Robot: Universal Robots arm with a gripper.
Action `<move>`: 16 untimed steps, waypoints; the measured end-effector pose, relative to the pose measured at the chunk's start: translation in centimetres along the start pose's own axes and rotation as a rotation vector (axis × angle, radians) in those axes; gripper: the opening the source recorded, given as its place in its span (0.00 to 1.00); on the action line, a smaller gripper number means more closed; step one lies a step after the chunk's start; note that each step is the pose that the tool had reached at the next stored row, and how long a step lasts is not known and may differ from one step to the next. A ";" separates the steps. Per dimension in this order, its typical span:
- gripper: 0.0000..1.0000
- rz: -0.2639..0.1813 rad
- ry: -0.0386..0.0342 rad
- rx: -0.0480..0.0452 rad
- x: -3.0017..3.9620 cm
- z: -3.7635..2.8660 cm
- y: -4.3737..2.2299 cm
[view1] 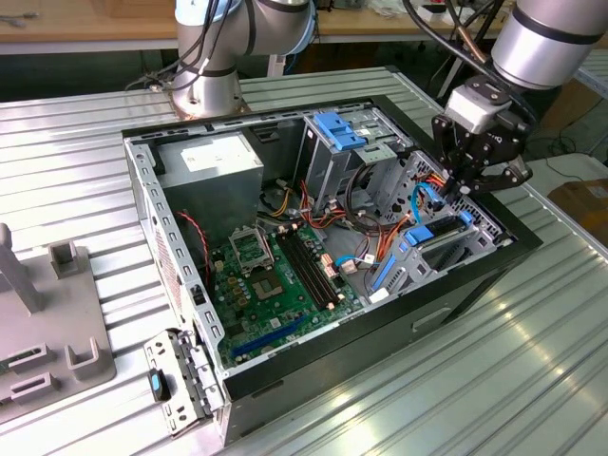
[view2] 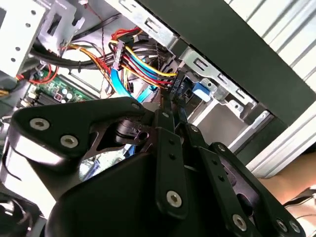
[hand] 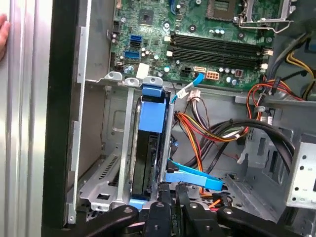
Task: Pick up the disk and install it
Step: 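Insert the first disk wire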
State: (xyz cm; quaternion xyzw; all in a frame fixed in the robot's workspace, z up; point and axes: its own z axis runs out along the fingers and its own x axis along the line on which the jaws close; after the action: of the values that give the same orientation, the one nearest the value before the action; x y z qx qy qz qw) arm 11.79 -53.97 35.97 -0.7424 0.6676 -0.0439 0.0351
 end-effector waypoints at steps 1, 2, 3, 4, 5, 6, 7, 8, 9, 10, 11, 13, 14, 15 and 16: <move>0.16 0.005 0.0007 -0.0001 -0.06 -0.06 0.49; 0.16 0.005 0.0007 0.0006 -0.10 -0.10 0.90; 0.16 0.005 0.0006 0.0007 -0.11 -0.12 1.08; 0.16 0.005 0.0006 0.0007 -0.10 -0.14 1.30; 0.16 0.005 0.0007 0.0007 -0.02 -0.16 1.56; 0.16 0.006 0.0007 0.0007 0.03 -0.15 1.66; 0.16 0.008 0.0009 0.0007 0.05 -0.13 1.67; 0.16 0.015 0.0019 0.0005 0.07 -0.12 1.68; 0.16 0.020 0.0027 0.0004 0.09 -0.10 1.68; 0.16 0.031 0.0040 0.0002 0.17 -0.06 1.70; 0.16 0.032 0.0042 0.0002 0.23 -0.06 1.72; 0.16 0.032 0.0042 0.0001 0.23 -0.06 1.72; 0.16 0.032 0.0042 0.0001 0.25 -0.06 1.72; 0.16 0.032 0.0042 0.0002 0.25 -0.06 1.73; 0.16 0.032 0.0042 0.0002 0.26 -0.06 1.73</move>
State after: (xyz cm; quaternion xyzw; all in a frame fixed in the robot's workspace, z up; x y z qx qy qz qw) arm 10.10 -54.41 35.84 -0.7314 0.6796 -0.0450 0.0344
